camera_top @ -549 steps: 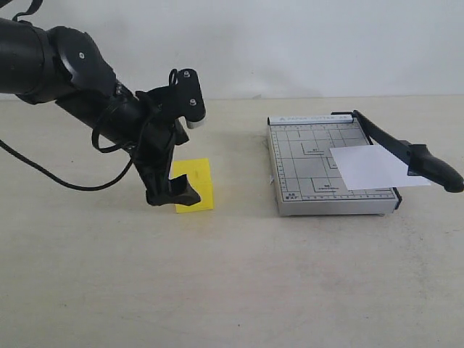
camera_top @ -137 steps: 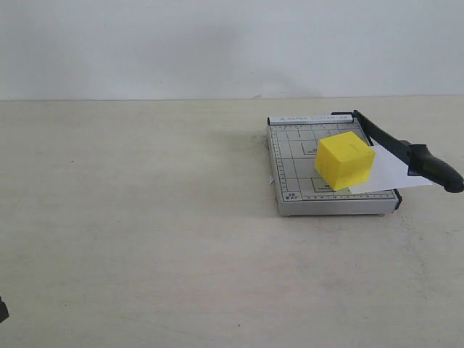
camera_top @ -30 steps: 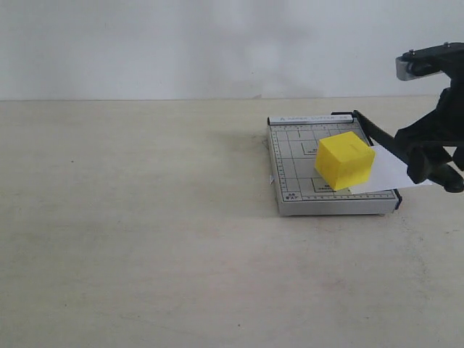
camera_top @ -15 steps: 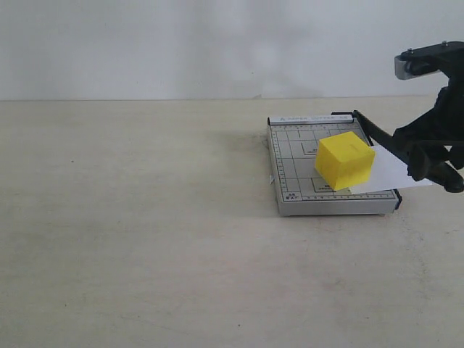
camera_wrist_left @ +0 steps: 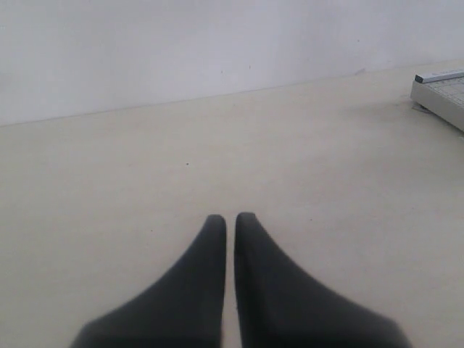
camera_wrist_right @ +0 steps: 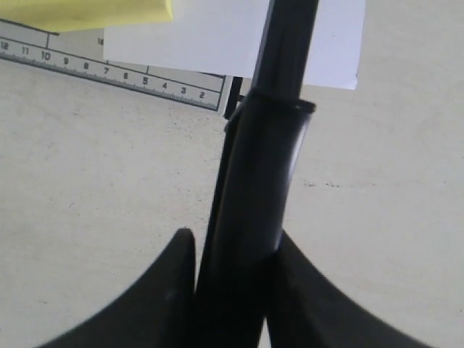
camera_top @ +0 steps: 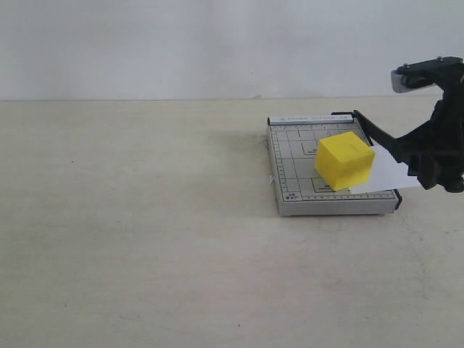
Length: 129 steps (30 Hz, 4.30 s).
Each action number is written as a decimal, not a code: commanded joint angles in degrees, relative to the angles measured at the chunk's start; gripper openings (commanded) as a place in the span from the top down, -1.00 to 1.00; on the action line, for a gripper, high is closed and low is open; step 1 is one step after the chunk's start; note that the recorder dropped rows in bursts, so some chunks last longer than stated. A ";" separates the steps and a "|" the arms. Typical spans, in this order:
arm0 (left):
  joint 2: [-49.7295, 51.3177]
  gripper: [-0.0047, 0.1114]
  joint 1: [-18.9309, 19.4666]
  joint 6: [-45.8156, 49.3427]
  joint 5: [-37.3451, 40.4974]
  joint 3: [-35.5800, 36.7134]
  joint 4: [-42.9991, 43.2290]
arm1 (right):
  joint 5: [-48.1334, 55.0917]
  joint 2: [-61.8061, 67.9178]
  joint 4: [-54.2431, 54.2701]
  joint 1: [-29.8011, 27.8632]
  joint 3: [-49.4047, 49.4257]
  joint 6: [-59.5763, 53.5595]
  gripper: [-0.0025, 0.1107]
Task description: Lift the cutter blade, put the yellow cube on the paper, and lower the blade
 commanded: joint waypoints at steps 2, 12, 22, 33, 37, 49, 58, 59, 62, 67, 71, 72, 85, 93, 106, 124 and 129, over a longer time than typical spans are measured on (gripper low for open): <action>-0.23 0.84 0.22 0.27 0.04 0.16 0.10 | -5.75 -1.06 2.83 0.01 3.76 -1.40 0.96; -0.23 0.84 0.22 0.27 0.04 0.16 0.10 | -20.26 -1.74 5.43 0.01 20.48 -1.40 0.96; -0.23 0.84 0.22 0.27 0.04 0.16 0.10 | -29.87 -0.33 5.43 0.01 29.02 -1.40 0.96; -0.23 0.84 0.22 0.27 0.04 0.16 0.10 | -33.64 3.93 5.48 0.01 29.02 -1.63 0.96; -0.23 0.84 0.22 0.27 0.04 0.16 0.10 | -33.64 3.93 5.48 0.01 29.02 -1.63 0.96; -0.23 0.84 0.22 0.27 0.04 0.16 0.10 | -28.64 1.66 8.08 0.01 29.02 -8.05 0.46; -0.23 0.84 0.22 0.27 0.04 0.16 0.10 | -28.03 1.50 8.21 0.01 28.34 -8.01 -0.17; -0.23 0.84 0.22 0.27 0.04 0.16 0.10 | -27.62 1.40 8.21 0.01 27.85 -8.01 -0.17; -0.23 0.84 0.22 0.27 0.04 0.16 0.10 | -27.14 0.40 8.21 0.01 26.99 -8.12 -0.17; -0.23 0.84 0.22 0.27 0.04 0.16 0.10 | -26.91 -4.05 7.65 0.01 25.17 -8.51 -0.17; -0.23 0.84 0.22 0.27 0.04 0.16 0.10 | -25.06 -8.40 4.93 0.01 23.67 -8.51 -0.17; -0.23 0.84 0.22 0.27 0.04 0.16 0.10 | -24.77 -9.18 4.35 0.01 23.38 -8.51 -0.17; -0.23 0.84 0.22 0.27 0.04 0.16 0.10 | -23.33 -20.49 3.40 0.01 22.65 -6.01 0.01; -0.23 0.84 0.22 0.27 0.04 0.16 0.10 | -26.01 -32.20 10.71 0.01 24.51 -6.48 0.95; -0.23 0.84 0.22 0.27 0.04 0.16 0.10 | -23.90 -91.07 25.23 0.01 47.50 -11.78 0.96; -0.23 0.84 0.22 0.27 -0.19 0.16 0.10 | -31.50 -96.24 25.26 0.13 48.54 -13.45 0.96; -0.23 0.84 0.22 0.27 -0.19 0.16 0.10 | -38.12 -96.24 25.01 0.13 51.22 -14.13 0.96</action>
